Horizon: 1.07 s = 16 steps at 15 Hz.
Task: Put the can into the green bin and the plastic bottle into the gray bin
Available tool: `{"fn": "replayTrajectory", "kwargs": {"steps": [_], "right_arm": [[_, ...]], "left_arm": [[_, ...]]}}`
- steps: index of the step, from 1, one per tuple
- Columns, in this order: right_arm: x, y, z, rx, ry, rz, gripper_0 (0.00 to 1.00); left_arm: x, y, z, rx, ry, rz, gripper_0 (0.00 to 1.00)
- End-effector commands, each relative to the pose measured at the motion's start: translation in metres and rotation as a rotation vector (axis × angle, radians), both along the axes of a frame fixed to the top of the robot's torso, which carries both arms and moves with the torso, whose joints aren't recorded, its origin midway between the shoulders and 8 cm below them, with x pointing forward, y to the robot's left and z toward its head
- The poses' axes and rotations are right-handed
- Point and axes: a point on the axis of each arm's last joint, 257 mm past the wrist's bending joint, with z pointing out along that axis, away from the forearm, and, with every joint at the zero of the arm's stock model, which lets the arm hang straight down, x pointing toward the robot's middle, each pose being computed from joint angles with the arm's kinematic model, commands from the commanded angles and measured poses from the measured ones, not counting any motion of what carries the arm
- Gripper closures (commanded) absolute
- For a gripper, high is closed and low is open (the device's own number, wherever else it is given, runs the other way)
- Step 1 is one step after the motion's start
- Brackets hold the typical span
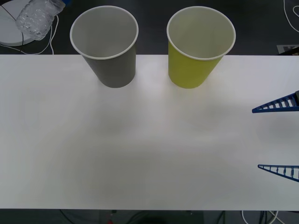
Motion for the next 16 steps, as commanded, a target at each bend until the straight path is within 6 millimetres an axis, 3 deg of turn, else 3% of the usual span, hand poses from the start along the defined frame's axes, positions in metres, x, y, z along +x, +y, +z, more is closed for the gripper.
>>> {"fn": "replayTrajectory", "kwargs": {"steps": [1,8,16], "right_arm": [[0.0,0.0,0.0,0.0,0.0,0.0,0.0],[0.0,0.0,0.0,0.0,0.0,0.0,0.0],[0.0,0.0,0.0,0.0,0.0,0.0,0.0]], "left_arm": [[0.011,-0.012,-0.001,-0.032,0.01,0.031,1.0],[0.022,-0.04,-0.006,-0.022,0.033,0.034,1.0],[0.022,-0.076,-0.012,0.037,0.024,-0.031,1.0]]}}
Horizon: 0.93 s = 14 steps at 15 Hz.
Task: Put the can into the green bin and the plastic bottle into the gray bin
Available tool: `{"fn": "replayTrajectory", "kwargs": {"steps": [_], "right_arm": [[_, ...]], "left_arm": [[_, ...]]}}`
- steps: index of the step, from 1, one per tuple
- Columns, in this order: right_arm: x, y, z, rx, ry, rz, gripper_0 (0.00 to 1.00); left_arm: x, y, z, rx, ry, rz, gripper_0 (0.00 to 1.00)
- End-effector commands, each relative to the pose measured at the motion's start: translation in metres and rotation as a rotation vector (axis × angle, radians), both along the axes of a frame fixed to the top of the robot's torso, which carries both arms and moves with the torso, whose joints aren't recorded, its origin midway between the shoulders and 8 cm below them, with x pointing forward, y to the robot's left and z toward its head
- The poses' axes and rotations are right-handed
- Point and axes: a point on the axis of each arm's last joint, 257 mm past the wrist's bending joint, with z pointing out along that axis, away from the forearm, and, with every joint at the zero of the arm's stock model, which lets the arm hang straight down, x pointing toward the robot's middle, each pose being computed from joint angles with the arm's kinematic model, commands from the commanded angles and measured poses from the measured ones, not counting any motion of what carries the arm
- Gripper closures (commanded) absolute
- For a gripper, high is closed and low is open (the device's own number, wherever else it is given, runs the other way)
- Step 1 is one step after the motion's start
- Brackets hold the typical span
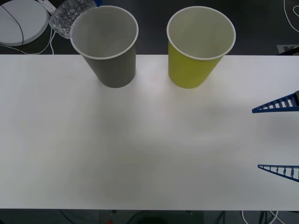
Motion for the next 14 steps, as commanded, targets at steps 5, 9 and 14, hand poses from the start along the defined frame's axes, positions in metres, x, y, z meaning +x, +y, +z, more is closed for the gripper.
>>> {"fn": "replayTrajectory", "kwargs": {"steps": [5,9,14], "right_arm": [[0.0,0.0,0.0,0.0,0.0,0.0,0.0],[0.0,0.0,0.0,0.0,0.0,0.0,0.0],[0.0,0.0,0.0,0.0,0.0,0.0,0.0]], "left_arm": [[0.004,-0.018,0.001,0.018,-0.005,-0.01,1.0],[0.01,-0.02,0.002,0.034,-0.029,-0.007,1.0],[0.01,-0.021,0.002,0.035,-0.033,-0.008,0.0]]}}
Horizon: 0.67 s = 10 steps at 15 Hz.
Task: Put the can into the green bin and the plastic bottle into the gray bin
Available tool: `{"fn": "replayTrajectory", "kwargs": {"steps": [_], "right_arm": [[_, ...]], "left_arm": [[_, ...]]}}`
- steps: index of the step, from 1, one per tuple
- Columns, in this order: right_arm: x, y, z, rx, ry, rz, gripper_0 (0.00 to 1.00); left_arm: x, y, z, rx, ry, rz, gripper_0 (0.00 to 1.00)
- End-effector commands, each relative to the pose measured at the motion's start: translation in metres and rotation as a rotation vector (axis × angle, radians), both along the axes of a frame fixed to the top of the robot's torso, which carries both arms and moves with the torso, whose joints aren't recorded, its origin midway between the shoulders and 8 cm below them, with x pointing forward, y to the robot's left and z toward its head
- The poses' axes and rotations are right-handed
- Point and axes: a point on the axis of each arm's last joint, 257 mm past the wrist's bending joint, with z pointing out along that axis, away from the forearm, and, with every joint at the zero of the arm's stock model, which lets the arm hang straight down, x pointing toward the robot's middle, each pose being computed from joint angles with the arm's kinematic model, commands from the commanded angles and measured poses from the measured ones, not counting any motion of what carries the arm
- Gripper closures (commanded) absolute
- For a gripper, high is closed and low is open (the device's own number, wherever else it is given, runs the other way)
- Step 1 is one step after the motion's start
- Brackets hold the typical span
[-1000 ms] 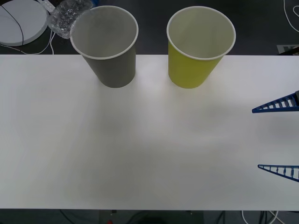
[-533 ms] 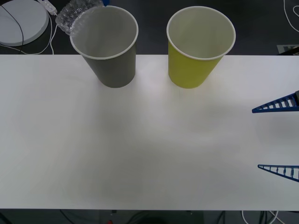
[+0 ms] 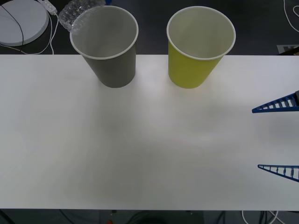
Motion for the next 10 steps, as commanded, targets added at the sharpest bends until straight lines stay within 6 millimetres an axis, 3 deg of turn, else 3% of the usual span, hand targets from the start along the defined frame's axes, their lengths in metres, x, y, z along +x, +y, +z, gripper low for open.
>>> {"fn": "replayTrajectory", "kwargs": {"steps": [1,10], "right_arm": [[0.0,0.0,0.0,0.0,0.0,0.0,0.0],[0.0,0.0,0.0,0.0,0.0,0.0,0.0]], "left_arm": [[-0.0011,-0.0008,-0.0006,-0.003,0.005,-0.004,0.0],[-0.0021,0.0018,-0.0007,0.002,0.009,-0.001,0.0]]}}
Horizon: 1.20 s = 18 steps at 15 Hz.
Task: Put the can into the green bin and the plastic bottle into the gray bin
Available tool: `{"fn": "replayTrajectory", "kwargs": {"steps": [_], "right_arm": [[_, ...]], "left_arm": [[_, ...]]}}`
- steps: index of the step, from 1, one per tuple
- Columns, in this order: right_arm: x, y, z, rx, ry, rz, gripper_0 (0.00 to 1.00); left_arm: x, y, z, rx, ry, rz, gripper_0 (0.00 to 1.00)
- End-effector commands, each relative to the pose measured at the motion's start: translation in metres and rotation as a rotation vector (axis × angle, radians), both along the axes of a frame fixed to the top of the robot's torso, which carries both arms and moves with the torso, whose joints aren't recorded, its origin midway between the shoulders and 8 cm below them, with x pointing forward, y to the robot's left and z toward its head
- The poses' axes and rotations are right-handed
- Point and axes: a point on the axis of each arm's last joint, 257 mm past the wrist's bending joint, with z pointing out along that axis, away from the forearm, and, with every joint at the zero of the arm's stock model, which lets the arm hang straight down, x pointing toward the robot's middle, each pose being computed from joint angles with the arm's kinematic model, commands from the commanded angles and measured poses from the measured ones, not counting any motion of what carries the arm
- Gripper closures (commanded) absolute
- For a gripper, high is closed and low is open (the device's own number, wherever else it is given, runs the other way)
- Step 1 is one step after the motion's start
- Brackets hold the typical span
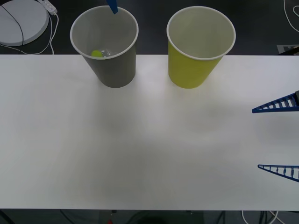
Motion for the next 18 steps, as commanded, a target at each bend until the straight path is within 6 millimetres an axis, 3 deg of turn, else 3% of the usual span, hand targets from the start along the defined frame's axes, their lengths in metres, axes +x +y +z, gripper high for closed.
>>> {"fn": "replayTrajectory", "kwargs": {"steps": [1,12,18], "right_arm": [[0.0,0.0,0.0,0.0,0.0,0.0,0.0],[0.0,0.0,0.0,0.0,0.0,0.0,0.0],[0.0,0.0,0.0,0.0,0.0,0.0,0.0]], "left_arm": [[-0.001,0.001,0.0,0.003,0.003,0.0,0.0],[-0.015,0.021,-0.006,-0.036,0.017,-0.019,0.0],[-0.032,0.045,-0.011,-0.081,0.009,-0.042,0.0]]}}
